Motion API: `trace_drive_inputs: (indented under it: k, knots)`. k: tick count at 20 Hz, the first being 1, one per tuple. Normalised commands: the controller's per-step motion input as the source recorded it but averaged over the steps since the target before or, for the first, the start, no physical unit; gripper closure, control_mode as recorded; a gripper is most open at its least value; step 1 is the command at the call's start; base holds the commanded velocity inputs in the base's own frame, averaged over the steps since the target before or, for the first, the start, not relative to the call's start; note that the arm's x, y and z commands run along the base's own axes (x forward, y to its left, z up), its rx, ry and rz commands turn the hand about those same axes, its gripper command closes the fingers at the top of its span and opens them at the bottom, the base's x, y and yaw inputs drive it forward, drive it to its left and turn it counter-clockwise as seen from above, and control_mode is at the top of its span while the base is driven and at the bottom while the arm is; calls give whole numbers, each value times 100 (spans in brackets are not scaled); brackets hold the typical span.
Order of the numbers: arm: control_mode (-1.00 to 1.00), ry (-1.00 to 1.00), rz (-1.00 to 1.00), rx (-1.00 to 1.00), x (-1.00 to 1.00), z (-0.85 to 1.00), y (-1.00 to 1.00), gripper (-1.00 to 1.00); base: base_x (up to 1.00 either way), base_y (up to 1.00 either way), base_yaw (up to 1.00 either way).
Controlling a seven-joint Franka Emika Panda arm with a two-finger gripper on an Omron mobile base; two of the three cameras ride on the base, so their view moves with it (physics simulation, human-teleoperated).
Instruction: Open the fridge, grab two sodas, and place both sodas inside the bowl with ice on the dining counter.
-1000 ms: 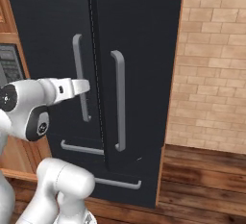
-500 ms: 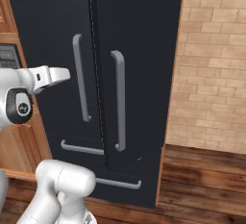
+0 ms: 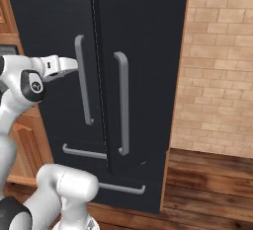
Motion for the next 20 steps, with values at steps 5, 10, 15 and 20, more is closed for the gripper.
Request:
trace_drive_inputs:
  k: [5,10,15,20]
  knots:
    - [-100,9,-9,0,52,0,-25,-100,0,0,0]
    - [-100,19,-8,0,76,0,-31,-100,0,0,0]
    - [-100,30,-11,0,42,-1,-52,-100,0,0,0]
    - [-100,22,-13,0,0,-9,-78,-100,0,0,0]
